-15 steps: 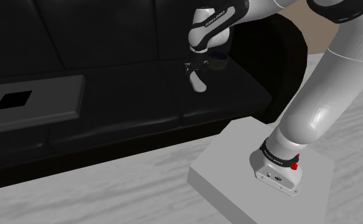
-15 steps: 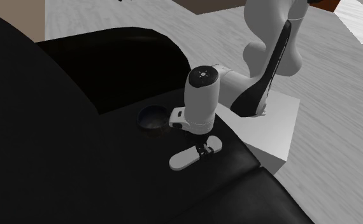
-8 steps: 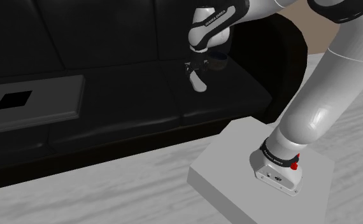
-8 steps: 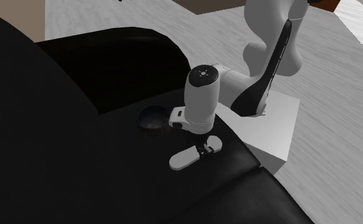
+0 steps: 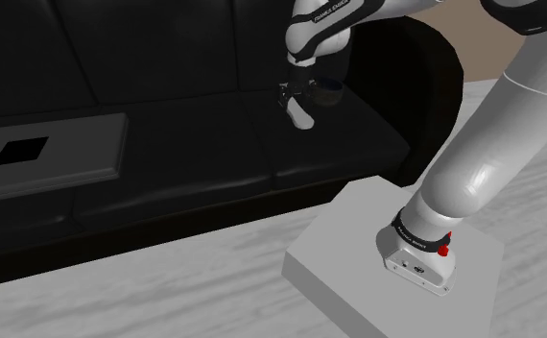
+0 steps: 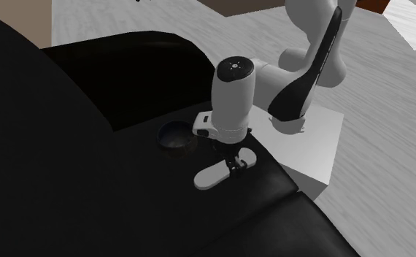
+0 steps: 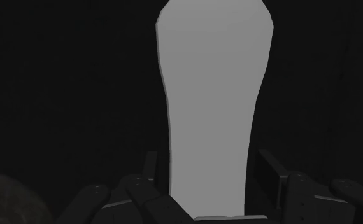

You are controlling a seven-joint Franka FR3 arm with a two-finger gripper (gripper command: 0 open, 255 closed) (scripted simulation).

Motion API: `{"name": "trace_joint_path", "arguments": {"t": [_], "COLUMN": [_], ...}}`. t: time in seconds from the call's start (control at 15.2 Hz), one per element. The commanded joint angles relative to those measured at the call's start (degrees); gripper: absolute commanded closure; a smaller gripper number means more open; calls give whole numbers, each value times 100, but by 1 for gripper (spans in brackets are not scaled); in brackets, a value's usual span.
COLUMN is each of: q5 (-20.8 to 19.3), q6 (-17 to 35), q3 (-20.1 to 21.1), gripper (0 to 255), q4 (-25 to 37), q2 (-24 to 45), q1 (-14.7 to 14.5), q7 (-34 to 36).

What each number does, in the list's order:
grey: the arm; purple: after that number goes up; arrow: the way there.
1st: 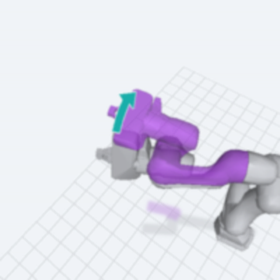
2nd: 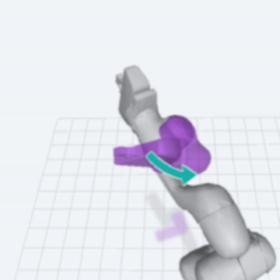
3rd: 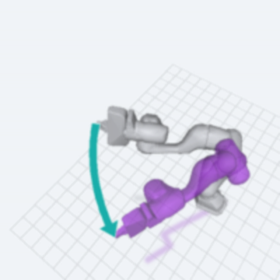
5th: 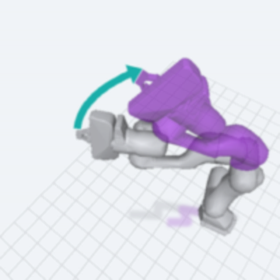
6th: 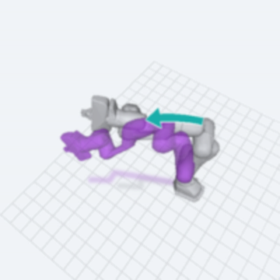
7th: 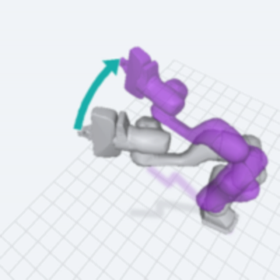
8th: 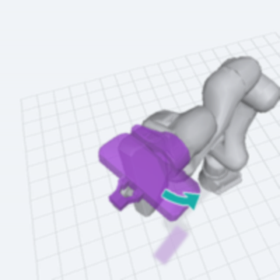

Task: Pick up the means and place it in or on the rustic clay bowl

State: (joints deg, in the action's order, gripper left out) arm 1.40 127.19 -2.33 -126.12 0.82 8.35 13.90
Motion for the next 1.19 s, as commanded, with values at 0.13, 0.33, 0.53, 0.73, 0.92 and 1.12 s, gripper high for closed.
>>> {"name": "trace_joint_path", "arguments": {"t": [0.13, 0.33, 0.53, 0.73, 0.92, 1.12], "q5": [-12, -20, -27, -33, -38, -43], "q6": [-294, -521, -748, -974, -1202, -1429], "q3": [0, 0, 0, 1, 1, 2], "gripper": [255, 255, 255, 255, 255, 255], "q4": [146, 274, 412, 561, 721, 892], "q2": [-148, -247, -336, -414, -481, -537], "q1": [0, 0, 0, 1, 1, 1], "q7": [12, 20, 28, 35, 42, 48]}}
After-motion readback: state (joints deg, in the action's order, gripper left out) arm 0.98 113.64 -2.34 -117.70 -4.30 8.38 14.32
